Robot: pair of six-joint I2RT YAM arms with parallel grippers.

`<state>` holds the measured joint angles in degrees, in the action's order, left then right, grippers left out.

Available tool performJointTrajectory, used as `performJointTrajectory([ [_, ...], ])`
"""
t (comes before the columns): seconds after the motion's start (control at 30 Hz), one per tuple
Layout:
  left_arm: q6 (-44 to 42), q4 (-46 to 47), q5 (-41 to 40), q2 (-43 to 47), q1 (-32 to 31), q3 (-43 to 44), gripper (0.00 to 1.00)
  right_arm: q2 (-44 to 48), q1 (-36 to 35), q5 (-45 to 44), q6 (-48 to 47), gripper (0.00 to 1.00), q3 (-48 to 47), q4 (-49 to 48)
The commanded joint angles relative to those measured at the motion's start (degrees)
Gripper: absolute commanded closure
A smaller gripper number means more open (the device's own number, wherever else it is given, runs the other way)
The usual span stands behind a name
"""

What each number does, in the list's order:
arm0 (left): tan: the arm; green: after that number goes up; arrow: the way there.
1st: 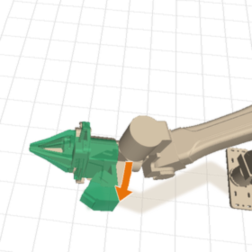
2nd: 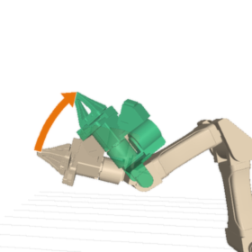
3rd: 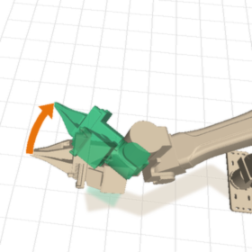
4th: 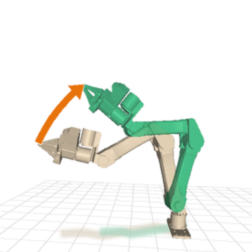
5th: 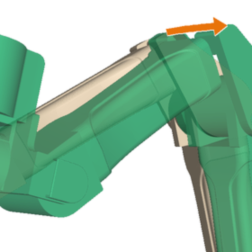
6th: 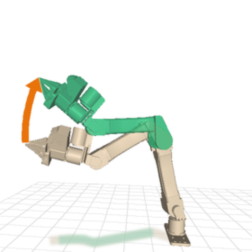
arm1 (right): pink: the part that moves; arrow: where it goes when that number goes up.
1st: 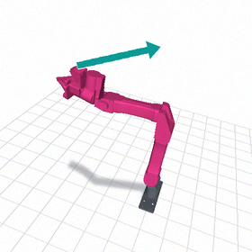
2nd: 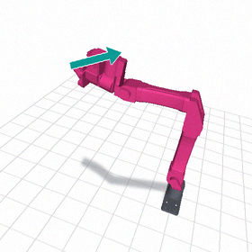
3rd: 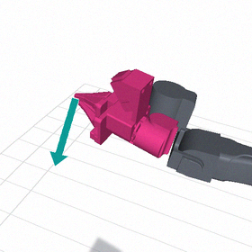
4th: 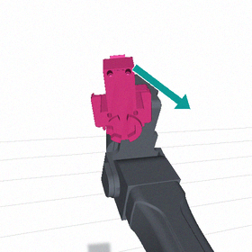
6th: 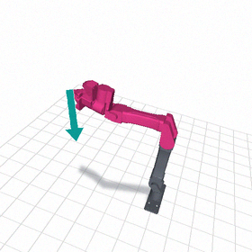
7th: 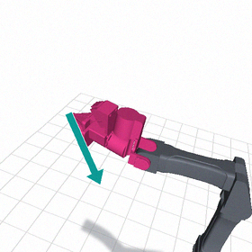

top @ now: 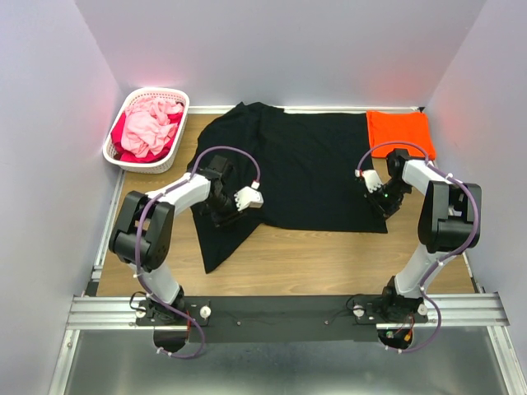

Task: Fold and stack the t-shirts
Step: Flatten the tshirt out

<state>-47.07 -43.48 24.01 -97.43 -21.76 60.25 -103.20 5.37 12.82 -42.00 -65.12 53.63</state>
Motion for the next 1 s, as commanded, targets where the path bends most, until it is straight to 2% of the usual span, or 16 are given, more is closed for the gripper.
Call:
performJointTrajectory([
  [0.0, 0.58, 0.42, -0.72, -1.89, -0.13, 1.54, 0.51, -0.87, 0.17, -0.51, -0.01, 0.72, 0.7, -0.45],
  [0.37, -0.48, -1.16, 2.36, -0.83, -2.94, -0.13, 0.55, -1.74, 0.17, -0.25, 0.07, 0.73, 0.52, -0.54],
  [0.57, -0.39, -0.99, 2.45, -0.22, -4.26, -0.4, 0.74, -1.31, 0.17, -0.51, -0.1, 0.73, 0.87, -0.63],
  [0.6, -0.39, -1.08, 2.36, -0.22, -4.43, -0.31, 0.81, -1.39, 0.17, -0.51, -0.1, 0.73, 0.87, -0.63],
  [0.73, -0.57, -1.34, 2.45, 0.57, -5.48, -0.48, 1.0, -1.57, 0.17, -0.25, -0.01, 0.73, 0.79, -0.63],
  [0.97, 0.39, -1.87, 2.97, 3.38, -10.23, -0.83, 1.0, -1.57, 0.17, -0.25, -0.01, 0.73, 1.05, -0.71],
])
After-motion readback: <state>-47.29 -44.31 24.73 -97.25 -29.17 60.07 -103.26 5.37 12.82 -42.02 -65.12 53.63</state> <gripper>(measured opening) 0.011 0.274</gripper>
